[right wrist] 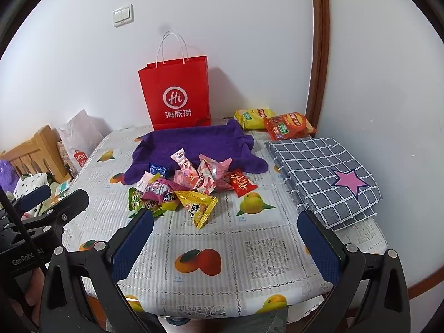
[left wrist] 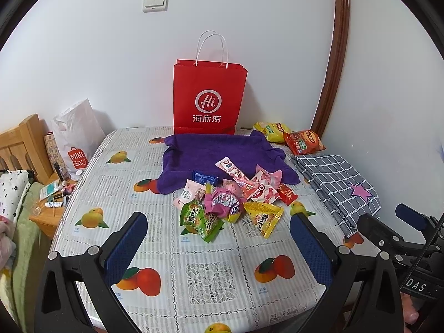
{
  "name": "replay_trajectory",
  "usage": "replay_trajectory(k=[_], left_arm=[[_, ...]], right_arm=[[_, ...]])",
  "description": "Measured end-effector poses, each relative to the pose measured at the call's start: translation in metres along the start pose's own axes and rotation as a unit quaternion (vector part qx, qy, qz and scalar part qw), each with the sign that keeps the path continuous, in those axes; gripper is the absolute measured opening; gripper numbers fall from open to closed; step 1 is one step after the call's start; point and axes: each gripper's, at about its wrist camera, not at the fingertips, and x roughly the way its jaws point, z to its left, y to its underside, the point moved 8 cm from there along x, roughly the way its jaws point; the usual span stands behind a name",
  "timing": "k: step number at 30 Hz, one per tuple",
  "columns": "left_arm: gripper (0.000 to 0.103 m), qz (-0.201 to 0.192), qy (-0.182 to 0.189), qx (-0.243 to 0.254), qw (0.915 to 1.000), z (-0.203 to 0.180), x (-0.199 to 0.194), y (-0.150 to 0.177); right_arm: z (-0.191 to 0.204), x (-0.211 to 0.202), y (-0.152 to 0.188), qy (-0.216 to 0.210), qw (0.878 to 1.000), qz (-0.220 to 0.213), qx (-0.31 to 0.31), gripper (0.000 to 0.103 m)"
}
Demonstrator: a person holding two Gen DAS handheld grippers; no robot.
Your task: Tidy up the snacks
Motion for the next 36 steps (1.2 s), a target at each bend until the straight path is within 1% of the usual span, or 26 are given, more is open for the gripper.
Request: replay_trajectory(k=[17,36], left_arm=[[0.103,0.002,0.003,-0.004,1.0,0.0009,0.0012,0.0032],[0.103,0.001,0.005,-0.009,0.9999,0.0,0.0016,0.0071]], right_arm=[[0.0017,-0.0008,0.0024,0.003,1.0,0.002,-0.003,0.103],[-0.0028,-0.0014,0.0056,0.001,1.0,0.006,0.009,0.103]])
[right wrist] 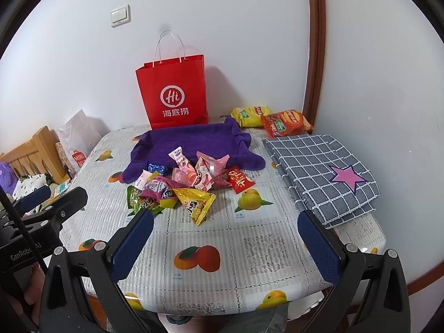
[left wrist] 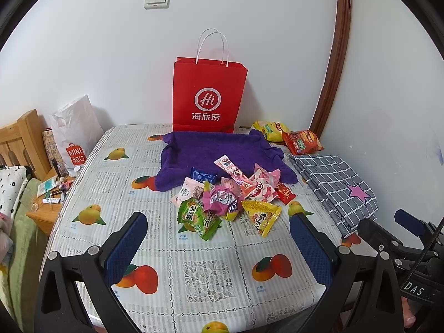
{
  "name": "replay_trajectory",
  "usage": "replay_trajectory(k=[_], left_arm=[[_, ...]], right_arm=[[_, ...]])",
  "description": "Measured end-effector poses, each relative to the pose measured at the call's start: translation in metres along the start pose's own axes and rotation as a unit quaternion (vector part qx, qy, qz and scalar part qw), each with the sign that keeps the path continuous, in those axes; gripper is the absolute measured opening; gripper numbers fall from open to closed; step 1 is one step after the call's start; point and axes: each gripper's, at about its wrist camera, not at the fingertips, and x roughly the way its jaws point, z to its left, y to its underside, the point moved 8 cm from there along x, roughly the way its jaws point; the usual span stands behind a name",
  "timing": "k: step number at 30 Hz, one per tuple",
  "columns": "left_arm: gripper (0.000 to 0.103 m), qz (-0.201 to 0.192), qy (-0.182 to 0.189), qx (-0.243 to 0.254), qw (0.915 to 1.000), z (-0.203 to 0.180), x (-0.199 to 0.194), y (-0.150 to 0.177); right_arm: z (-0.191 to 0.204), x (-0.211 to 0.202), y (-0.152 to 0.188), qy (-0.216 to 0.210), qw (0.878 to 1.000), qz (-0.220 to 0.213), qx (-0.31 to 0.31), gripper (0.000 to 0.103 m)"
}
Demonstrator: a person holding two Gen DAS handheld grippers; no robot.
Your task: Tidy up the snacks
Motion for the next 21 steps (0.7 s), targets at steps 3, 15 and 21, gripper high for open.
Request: replay_trajectory(k=[3,15,21], left_arm=[[0.103,0.001,0.001,-0.001,1.0,0.0001,0.0001,0.0],[0.103,0.002,0.003,-0.003,1.0,0.0009,0.0001,-0.0011],[0.103,0.004,0.004,-0.002,1.0,0.0007,0.0005,-0.0014]], right_arm=[[-0.001,-0.0001,0.0,0.0,1.0,0.0,0.001,0.103],[-0.0004,-0.0022,0.0,0.002,1.0,-0.002,-0.001,0.103],[0.0001,-0.003,-0.0007,0.0,1.0,-0.003,0.001,0.103]])
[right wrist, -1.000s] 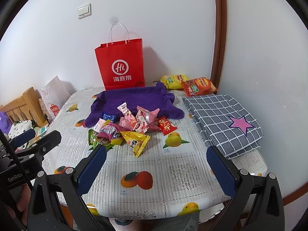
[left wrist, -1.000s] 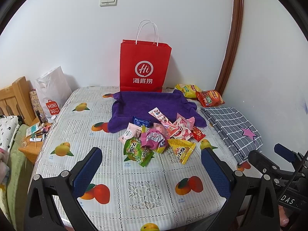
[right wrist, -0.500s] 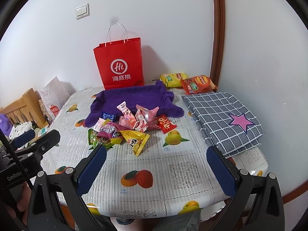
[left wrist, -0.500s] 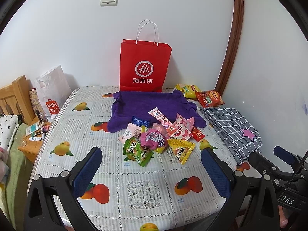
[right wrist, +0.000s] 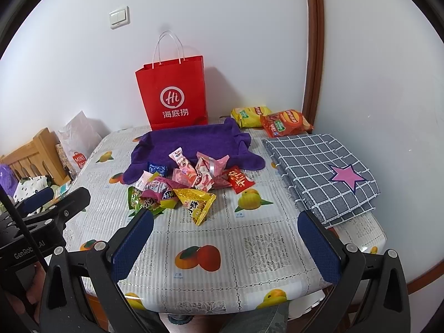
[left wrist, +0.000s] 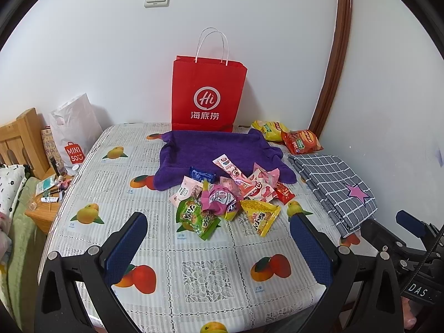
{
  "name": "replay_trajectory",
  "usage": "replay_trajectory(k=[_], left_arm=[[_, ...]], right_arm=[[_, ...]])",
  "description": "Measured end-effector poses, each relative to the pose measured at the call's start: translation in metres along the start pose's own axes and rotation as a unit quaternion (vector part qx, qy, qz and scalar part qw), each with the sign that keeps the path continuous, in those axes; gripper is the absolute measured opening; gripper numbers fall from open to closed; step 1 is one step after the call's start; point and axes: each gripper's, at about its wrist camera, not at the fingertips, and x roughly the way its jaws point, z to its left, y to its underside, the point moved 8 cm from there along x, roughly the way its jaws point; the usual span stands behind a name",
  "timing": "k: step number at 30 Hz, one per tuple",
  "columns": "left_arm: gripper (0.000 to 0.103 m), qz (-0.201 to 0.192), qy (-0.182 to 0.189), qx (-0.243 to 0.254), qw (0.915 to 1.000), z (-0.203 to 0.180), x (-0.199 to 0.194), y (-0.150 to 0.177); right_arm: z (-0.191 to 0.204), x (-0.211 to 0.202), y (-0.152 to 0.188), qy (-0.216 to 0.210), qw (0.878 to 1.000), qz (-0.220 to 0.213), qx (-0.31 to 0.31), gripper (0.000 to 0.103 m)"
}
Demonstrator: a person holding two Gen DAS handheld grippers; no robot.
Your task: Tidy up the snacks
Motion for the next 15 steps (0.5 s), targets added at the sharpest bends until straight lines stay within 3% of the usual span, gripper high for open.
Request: replay_trajectory(k=[15], left_arm=[[0.103,0.003,0.001,0.002,1.0,-0.0009,0.0042,-0.0011]], right_arm=[[-0.0008,0.0023,-0.0001,-0.007,1.0,-0.007,0.003,0.103]])
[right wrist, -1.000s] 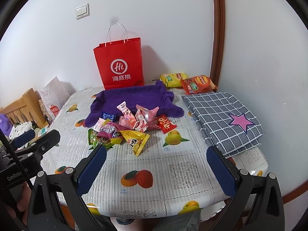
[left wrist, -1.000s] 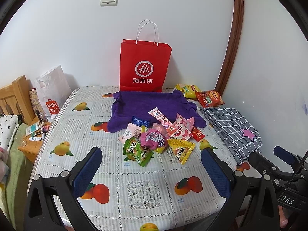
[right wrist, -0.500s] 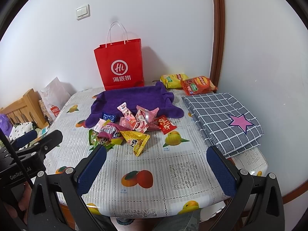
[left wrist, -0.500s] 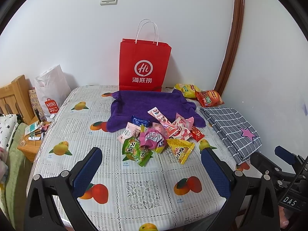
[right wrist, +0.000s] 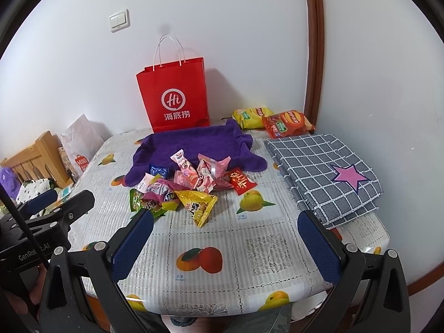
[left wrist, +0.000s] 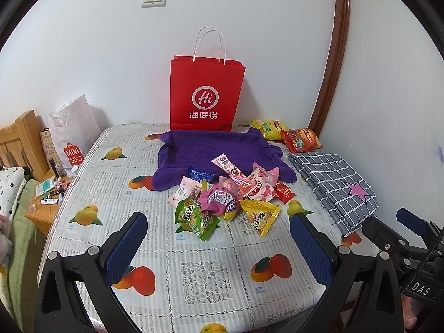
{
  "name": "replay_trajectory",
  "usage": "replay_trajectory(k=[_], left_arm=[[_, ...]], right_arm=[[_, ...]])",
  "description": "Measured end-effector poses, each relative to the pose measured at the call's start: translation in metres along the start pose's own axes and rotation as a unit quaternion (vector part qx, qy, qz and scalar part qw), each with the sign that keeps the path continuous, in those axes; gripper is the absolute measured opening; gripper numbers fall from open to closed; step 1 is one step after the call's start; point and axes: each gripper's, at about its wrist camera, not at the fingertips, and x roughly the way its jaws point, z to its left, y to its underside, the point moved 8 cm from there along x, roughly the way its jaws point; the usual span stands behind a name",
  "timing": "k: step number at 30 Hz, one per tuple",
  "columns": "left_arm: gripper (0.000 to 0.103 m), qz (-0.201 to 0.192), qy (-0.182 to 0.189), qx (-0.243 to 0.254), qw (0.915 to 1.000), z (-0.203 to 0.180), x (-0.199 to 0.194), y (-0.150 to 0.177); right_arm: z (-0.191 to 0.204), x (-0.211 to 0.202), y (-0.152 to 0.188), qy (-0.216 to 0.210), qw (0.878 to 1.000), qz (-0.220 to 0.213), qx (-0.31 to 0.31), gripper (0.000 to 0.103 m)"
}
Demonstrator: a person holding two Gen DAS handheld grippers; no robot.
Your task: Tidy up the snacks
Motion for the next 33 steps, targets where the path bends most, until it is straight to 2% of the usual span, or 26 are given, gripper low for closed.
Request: replay_trajectory(k=[8,13,17,22,29,33], left_arm=[[0.103,0.014,0.0,0.004,0.9999,0.005,0.022,0.006],[0.103,0.033,-0.006,0.001,0.9994,0.015,0.044,0.015],[0.103,0.053,-0.012,-0.006,0.9985,0.028,0.067,0.026],[0.103,0.079,-0.009,-0.019,0.9966,0.046,0.096,0.04],[0.103,0.1,-0.021,-0.026,0.9944,0.068,0.127,0.05],[0.103,0.115,-0.012,-0.037,0.9926,0.078,0.148,0.056]], right_arm=[[-0.002,0.019,0.002,-0.001,1.0,0.0,0.002,0.103],[-0.007,0.045,0.009,0.006,1.0,0.021,0.006,0.103],[-0.007,0.07,0.018,-0.008,0.999,0.05,0.005,0.098],[-0.005,0.105,0.032,-0.008,0.997,0.071,-0.004,0.098],[0.013,0.151,0.037,-0.041,0.995,0.088,-0.01,0.098],[0.033,0.181,0.039,-0.066,0.993,0.098,-0.021,0.098]])
